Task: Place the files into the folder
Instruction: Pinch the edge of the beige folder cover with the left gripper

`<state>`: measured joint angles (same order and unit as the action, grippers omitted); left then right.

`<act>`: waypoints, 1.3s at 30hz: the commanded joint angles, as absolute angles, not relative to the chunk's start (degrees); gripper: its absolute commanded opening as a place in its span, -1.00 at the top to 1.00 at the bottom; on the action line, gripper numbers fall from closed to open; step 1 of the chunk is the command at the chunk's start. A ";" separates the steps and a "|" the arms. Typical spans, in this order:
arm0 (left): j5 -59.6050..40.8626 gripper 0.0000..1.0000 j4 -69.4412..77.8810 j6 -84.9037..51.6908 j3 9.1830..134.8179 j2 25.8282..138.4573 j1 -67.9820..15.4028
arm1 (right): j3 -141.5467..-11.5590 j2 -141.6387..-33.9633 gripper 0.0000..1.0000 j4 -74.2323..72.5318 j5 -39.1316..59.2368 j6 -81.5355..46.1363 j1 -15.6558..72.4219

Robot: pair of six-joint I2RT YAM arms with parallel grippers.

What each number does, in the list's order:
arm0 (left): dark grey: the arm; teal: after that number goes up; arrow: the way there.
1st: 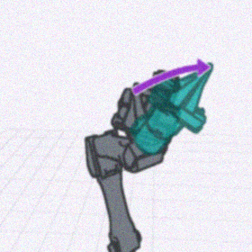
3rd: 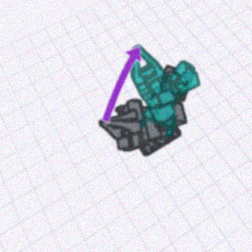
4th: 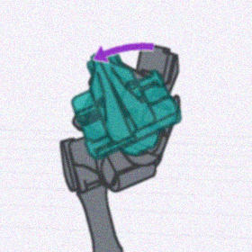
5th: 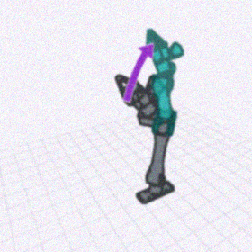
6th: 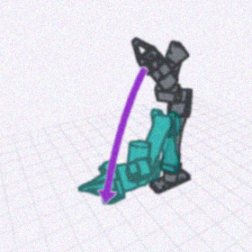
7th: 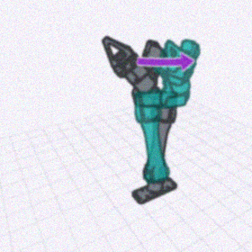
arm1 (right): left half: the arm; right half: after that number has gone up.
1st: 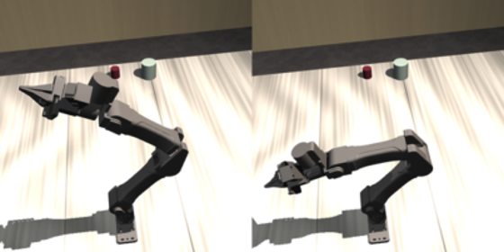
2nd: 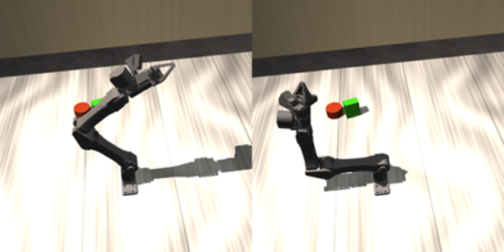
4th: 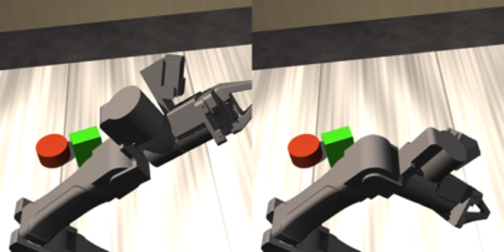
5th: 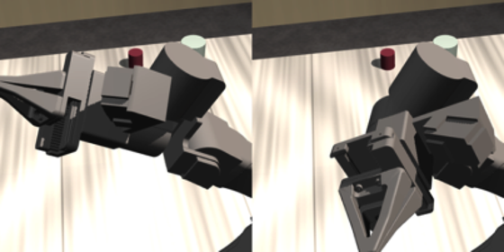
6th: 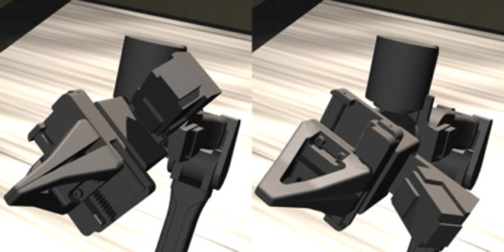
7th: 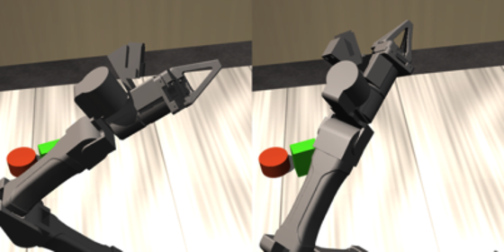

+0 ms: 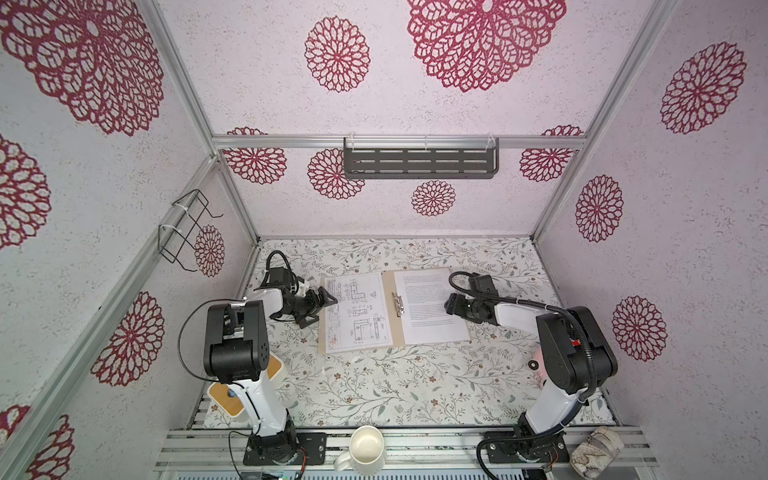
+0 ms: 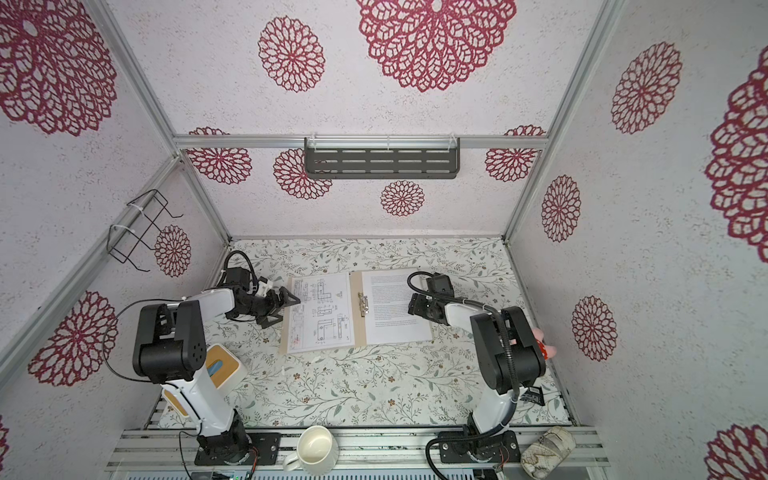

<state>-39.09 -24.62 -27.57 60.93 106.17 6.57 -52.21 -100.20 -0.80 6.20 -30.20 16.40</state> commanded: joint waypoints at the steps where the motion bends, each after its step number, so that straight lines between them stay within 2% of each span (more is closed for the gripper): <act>1: -44.68 -0.99 -23.58 -29.15 59.60 103.43 6.14 | -50.14 -100.61 -0.54 3.42 8.48 -30.08 16.79; 9: -49.95 -0.99 -16.12 -35.34 56.87 97.41 6.50 | -49.16 -100.28 -0.54 3.00 8.53 -30.04 16.79; 21: -56.73 -0.99 -0.51 -44.71 52.24 97.49 6.59 | -48.96 -100.24 -0.54 2.73 9.23 -30.06 16.78; 30: -55.24 -0.95 -2.37 -42.35 51.33 99.69 6.68 | -49.59 -100.55 -0.53 3.33 9.05 -29.85 16.78; 39: -52.34 -0.98 -6.39 -41.65 54.40 94.15 6.28 | -49.68 -101.07 -0.53 3.08 8.70 -30.49 16.89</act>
